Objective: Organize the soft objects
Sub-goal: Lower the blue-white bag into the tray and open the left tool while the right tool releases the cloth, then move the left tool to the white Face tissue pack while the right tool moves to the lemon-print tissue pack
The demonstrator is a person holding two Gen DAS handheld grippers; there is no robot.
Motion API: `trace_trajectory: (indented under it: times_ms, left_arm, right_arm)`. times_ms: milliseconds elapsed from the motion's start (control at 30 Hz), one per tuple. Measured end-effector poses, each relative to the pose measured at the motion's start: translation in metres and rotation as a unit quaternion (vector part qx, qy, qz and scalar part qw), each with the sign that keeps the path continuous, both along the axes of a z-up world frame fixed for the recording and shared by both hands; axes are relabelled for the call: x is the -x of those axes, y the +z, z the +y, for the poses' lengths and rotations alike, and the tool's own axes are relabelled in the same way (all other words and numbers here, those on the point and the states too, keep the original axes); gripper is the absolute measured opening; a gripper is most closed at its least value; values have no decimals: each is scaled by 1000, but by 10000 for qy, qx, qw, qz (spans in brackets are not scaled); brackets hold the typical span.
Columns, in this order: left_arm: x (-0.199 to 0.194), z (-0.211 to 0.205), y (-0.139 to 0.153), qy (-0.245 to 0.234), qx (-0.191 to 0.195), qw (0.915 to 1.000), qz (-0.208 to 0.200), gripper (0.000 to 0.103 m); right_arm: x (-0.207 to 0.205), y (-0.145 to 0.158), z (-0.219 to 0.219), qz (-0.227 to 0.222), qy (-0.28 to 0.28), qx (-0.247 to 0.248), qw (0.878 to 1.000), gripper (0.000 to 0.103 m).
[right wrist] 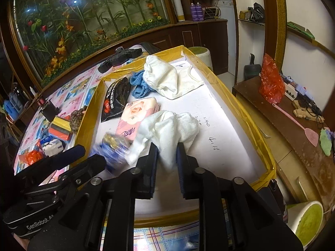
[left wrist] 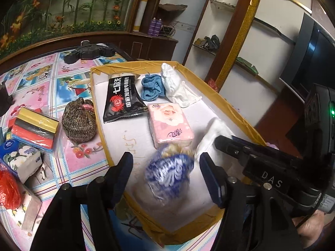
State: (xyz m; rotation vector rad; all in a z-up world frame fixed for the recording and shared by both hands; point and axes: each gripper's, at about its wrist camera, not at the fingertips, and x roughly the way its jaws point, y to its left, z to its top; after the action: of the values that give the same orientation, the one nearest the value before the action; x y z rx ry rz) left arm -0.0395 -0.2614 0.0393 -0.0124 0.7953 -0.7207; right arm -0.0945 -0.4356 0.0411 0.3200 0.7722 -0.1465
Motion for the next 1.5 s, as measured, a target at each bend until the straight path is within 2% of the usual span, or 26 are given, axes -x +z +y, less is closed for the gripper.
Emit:
trace_trajectory:
  times_ms: [67, 133, 267, 367, 533, 833, 967, 1067, 1167, 1300, 1433, 1500]
  left_arm:
    - [3, 0, 2, -36, 1, 10000, -62, 69]
    - [6, -2, 4, -67, -7, 9999, -140, 69]
    - [10, 0, 8, -45, -26, 9995, -298, 69]
    - [11, 9, 13, 62, 103, 9993, -367, 69]
    - [6, 31, 17, 241, 323, 9989, -254, 69]
    - [6, 101, 39, 731, 560, 9949, -416, 69]
    - [2, 146, 46, 1305, 506, 9893, -417, 69]
    - [-9, 179, 42, 1753, 456, 9833, -156, 69]
    - [-20, 215, 35, 2309, 351, 9723, 59, 69]
    - [-38, 256, 19, 3149, 66, 9483, 388, 69]
    - [-61, 272, -3, 3474, -73, 9329, 944, 69]
    - [-69, 270, -10, 3490, -170, 9313, 1027, 69]
  right_arm:
    - [2, 3, 0, -32, -24, 52, 10000, 41]
    - [5, 6, -1, -74, -128, 134, 9998, 53]
    - [15, 16, -4, -274, -217, 121, 9993, 54]
    - [22, 24, -3, -450, -155, -16, 9989, 54]
    - [28, 35, 7, -592, -98, 72, 9982, 54]
    - [27, 41, 40, -630, 232, 78, 9977, 53]
    - [24, 42, 60, -633, 462, 109, 9969, 53]
    - [22, 42, 74, -633, 624, 116, 9960, 53]
    - [20, 40, 84, -612, 780, 122, 9950, 53]
    - [20, 38, 92, -597, 927, 138, 9938, 53]
    - [21, 37, 92, -629, 954, 114, 9934, 53]
    - [22, 36, 91, -633, 958, 88, 9933, 53]
